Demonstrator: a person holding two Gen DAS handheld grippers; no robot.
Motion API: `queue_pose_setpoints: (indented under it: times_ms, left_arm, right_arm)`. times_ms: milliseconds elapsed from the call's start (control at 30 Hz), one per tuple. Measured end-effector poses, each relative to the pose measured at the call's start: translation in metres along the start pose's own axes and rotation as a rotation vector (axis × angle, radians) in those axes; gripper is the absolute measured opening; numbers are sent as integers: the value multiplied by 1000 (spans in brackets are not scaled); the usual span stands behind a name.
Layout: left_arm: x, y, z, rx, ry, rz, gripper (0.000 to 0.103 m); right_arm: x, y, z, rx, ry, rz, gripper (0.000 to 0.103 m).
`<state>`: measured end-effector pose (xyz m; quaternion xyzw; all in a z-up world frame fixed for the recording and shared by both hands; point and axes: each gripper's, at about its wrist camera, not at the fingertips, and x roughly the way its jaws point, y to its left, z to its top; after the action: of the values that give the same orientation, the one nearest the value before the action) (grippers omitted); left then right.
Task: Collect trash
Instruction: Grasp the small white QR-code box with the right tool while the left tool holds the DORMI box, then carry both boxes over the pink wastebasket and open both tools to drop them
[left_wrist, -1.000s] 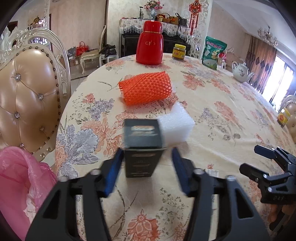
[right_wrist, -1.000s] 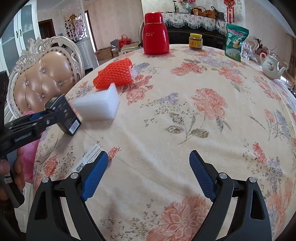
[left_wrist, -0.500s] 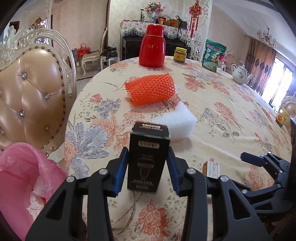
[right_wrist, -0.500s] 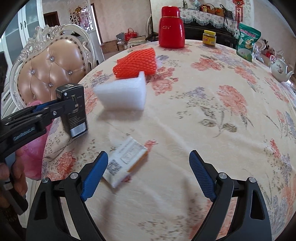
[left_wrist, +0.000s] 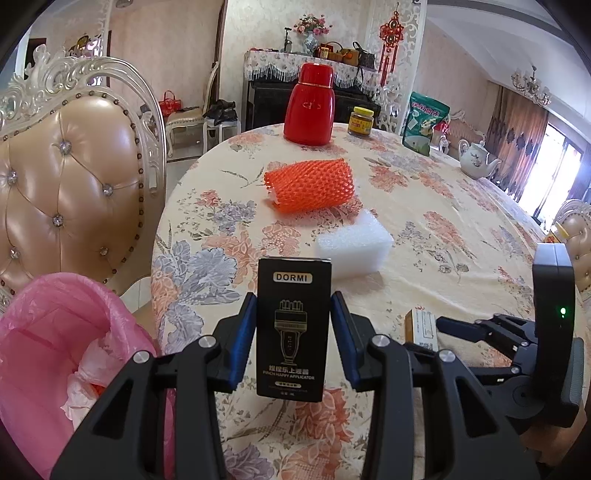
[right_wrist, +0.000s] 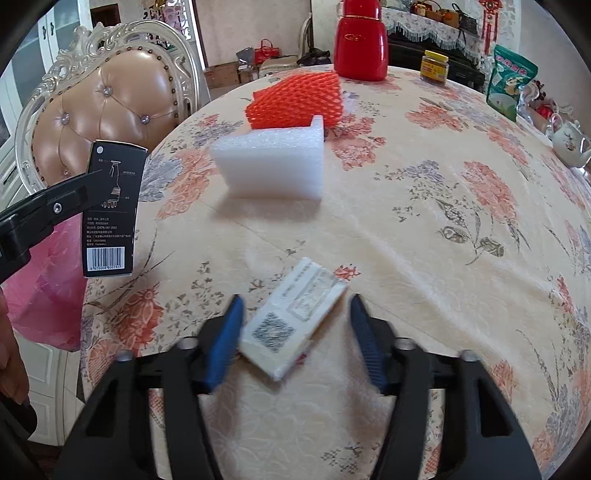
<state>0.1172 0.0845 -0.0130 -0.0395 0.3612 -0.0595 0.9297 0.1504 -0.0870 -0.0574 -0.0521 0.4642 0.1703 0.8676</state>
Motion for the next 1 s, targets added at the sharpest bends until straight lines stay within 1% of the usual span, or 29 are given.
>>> queue_pose_setpoints:
  times_ms: [67, 167, 400, 633, 800, 1000]
  left_arm:
    - [-3, 0, -1, -2, -3, -3, 40]
    - [-5, 0, -1, -3, -6, -4, 40]
    - [-13, -1, 0, -3, -22, -5, 40]
    - [-33, -1, 3, -5, -57, 9, 39]
    - [-52, 4, 8, -12, -88, 24, 39]
    - [-80, 19, 10, -34, -132, 61, 39]
  right_arm:
    - [0, -1, -1, -1, 4, 10, 39]
    - [-2, -5, -1, 1, 6, 13, 35]
    - [-15, -16, 2, 8, -33, -2, 34]
    - [-39, -23, 16, 11, -108, 1, 34]
    - [-58, -19, 29, -7, -162, 4, 34]
    - [-77, -7, 41, -39, -211, 18, 34]
